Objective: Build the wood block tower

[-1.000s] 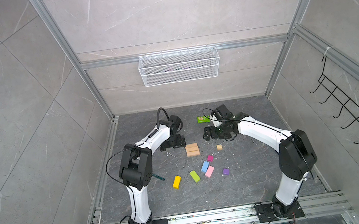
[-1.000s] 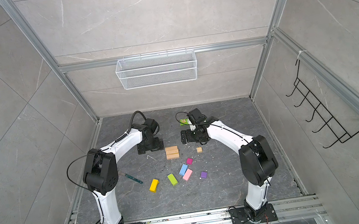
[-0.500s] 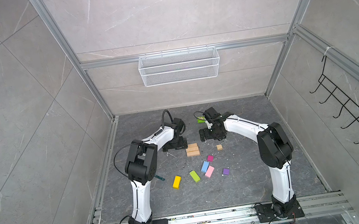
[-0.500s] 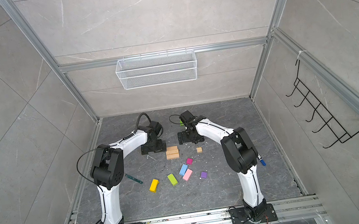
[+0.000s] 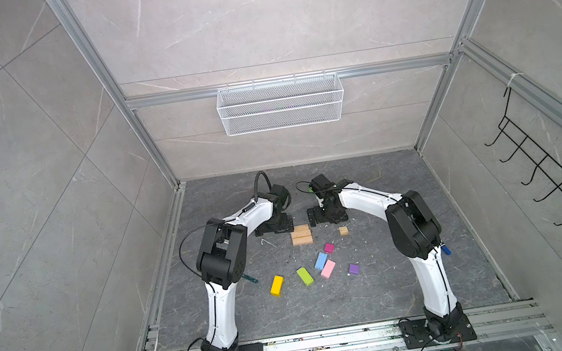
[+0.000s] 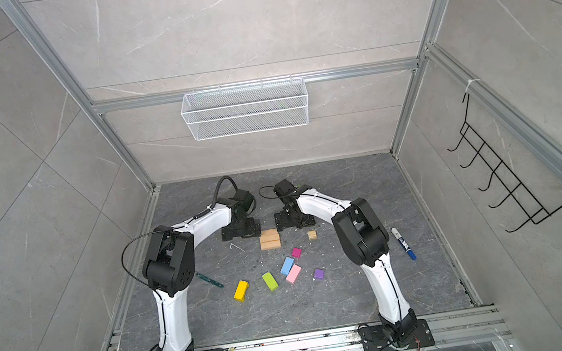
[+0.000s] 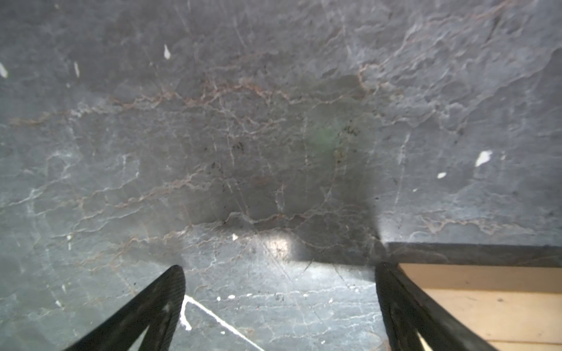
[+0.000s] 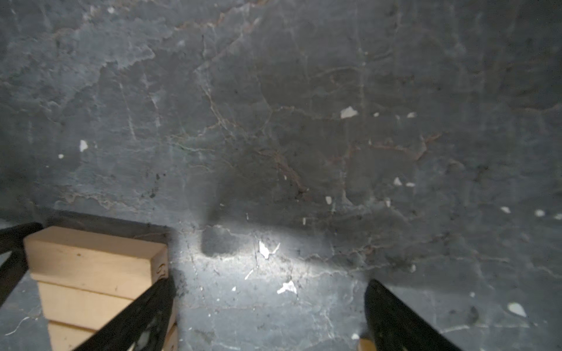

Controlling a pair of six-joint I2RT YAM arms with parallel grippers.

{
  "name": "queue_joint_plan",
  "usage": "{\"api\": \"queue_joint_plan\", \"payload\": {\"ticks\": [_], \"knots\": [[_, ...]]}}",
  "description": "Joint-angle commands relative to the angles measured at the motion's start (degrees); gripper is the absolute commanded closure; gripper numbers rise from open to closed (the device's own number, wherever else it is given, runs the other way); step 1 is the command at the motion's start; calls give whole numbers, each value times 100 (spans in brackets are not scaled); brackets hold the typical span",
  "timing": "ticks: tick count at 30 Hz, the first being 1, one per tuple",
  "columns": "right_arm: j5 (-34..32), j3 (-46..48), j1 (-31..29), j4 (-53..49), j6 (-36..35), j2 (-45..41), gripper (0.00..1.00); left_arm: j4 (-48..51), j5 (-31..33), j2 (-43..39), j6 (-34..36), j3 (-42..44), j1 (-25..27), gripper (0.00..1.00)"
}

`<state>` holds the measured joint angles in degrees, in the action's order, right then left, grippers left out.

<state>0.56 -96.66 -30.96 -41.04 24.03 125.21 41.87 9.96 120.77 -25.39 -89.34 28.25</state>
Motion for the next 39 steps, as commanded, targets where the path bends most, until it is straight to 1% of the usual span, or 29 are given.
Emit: {"api": "queue_joint_plan", "payload": {"ticks": [1,21,33,39], "knots": [[-103,-102,-54,-185,101,142,1,-62,-45,105,174,-103,5,0],[-82,7,-69,-76,181,198,1,-73,-96,72,103,-5,36,0],[-218,-62,-69,-66,102,-155,1,-38,-21,14,96,3,25,0],[-188,137,-74,16,-71,-582,1,-114,1,-265,26,66,-13,0]]}}
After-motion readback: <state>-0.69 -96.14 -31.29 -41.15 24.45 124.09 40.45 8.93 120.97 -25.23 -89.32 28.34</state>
